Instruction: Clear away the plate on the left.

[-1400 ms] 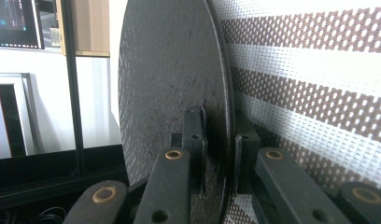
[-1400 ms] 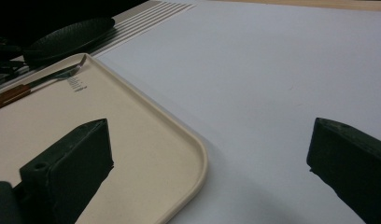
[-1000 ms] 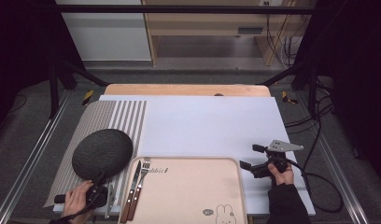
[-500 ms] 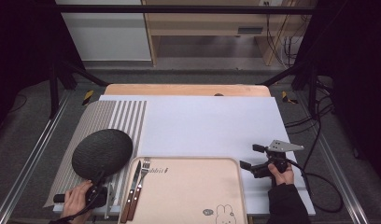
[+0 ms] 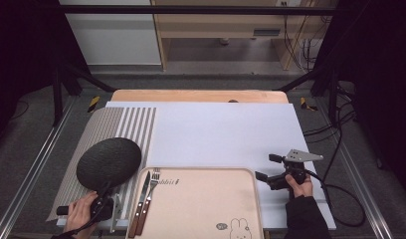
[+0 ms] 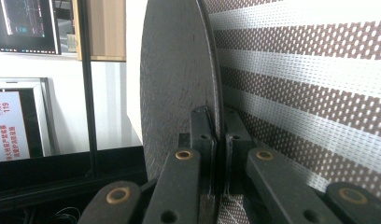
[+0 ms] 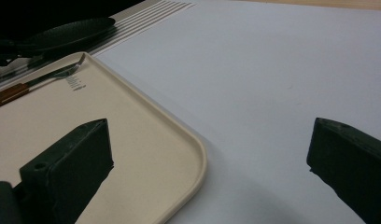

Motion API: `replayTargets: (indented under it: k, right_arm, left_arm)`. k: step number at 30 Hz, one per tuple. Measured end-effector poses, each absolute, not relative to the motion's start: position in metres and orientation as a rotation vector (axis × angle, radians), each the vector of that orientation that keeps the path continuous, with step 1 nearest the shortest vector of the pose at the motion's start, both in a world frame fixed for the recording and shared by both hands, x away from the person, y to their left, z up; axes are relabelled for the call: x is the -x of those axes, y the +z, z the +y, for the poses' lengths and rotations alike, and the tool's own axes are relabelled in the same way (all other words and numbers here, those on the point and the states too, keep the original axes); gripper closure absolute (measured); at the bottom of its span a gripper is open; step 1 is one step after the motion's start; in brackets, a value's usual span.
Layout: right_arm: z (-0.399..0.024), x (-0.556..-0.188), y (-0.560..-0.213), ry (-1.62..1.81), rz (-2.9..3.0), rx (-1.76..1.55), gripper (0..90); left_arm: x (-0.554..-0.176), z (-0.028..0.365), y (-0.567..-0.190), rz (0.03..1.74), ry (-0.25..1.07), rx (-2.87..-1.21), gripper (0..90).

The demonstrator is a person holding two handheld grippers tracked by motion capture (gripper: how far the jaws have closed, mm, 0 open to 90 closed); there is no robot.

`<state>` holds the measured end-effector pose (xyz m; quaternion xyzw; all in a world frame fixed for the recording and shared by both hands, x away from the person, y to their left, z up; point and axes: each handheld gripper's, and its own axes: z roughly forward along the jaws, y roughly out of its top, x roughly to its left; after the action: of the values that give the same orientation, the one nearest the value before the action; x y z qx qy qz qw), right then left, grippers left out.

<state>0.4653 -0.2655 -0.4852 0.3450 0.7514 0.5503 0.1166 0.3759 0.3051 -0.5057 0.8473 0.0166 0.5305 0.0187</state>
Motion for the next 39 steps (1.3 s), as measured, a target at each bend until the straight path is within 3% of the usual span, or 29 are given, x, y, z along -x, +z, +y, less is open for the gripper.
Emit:
replayTargets:
  k: [39]
  right_arm:
    - [-0.266, -0.465, -0.485, 1.611, 2.201, -1.014, 0.4]
  left_arm:
    - [-0.38, 0.309, -0.485, 0.09, 1.539, -2.64, 86.1]
